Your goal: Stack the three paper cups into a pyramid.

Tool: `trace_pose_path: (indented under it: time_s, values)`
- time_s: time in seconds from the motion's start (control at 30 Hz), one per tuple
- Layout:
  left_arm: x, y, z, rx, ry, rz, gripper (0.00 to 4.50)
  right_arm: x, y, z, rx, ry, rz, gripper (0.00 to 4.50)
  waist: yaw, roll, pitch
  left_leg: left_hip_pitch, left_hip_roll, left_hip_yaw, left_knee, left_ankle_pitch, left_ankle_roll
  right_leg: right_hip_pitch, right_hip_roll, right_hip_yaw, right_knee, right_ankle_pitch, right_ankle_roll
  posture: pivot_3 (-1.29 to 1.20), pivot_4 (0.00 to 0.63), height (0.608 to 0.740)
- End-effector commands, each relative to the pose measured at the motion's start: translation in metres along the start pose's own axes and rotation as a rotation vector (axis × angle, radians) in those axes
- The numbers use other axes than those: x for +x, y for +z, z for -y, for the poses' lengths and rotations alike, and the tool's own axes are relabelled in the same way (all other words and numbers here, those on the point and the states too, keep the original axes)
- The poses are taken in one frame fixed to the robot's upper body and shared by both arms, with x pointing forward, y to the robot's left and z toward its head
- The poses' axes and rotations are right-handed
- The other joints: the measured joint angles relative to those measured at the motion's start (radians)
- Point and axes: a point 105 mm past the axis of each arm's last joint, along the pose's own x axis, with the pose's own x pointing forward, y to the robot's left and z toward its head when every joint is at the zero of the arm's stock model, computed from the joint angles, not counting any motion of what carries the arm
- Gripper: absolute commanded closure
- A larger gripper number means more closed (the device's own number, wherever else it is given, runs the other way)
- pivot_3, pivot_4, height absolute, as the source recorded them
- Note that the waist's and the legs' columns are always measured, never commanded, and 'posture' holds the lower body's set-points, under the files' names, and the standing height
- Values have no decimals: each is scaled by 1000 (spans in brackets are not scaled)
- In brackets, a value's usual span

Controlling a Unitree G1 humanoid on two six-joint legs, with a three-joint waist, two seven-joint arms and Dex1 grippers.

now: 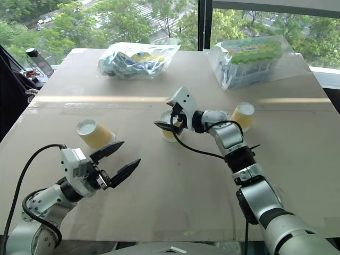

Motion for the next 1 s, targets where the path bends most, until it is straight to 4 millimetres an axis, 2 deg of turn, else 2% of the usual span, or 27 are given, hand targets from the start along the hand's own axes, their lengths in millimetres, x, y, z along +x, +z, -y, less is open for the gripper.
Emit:
trace_pose_path:
  time_s: [0.03,0.13,0.2,0.27,0.33,0.4,0.5,0.7,1.0]
  values:
    - [12,21,7,46,-69,47,0,-22,27,5,-44,-40,78,39,1,0,0,0,0,0,0,0,0,0,0,0,0,0,0,0,150,740]
    - [26,32,13,50,-118,65,0,-52,40,21,-68,-162,101,39,6,0,0,-1,-1,-2,0,0,0,0,-1,-2,-1,0,0,0,150,740]
    - [30,34,15,49,-135,65,0,-66,43,30,-65,-228,100,39,2,0,0,-1,-1,-1,0,0,0,0,-1,-1,-1,0,0,0,150,740]
    - [35,37,19,33,-162,67,0,-92,42,47,-72,-343,76,39,-2,0,0,-1,-1,-1,0,0,0,0,-1,0,-1,0,0,0,150,740]
    - [39,38,23,17,-191,63,0,-119,36,63,-70,-451,44,39,1,0,0,0,0,-1,0,0,0,0,0,0,0,0,0,0,150,740]
    - [42,40,25,12,-207,61,0,-136,29,72,-60,-515,17,39,2,0,0,-1,0,-1,-1,0,0,0,0,-1,-1,0,0,0,150,740]
    - [51,45,26,31,-235,56,0,-165,6,86,-23,-634,-54,39,2,0,1,-1,0,-1,-1,0,0,0,1,0,-1,0,0,0,150,740]
    - [59,51,27,34,-263,52,0,-189,-24,85,44,-715,-107,39,0,0,1,0,0,0,-1,0,0,1,1,1,-1,0,0,0,150,740]
    - [63,52,27,37,-275,56,0,-191,-37,85,137,-755,-63,39,2,0,1,0,0,0,-1,0,0,1,2,2,-1,0,0,0,150,740]
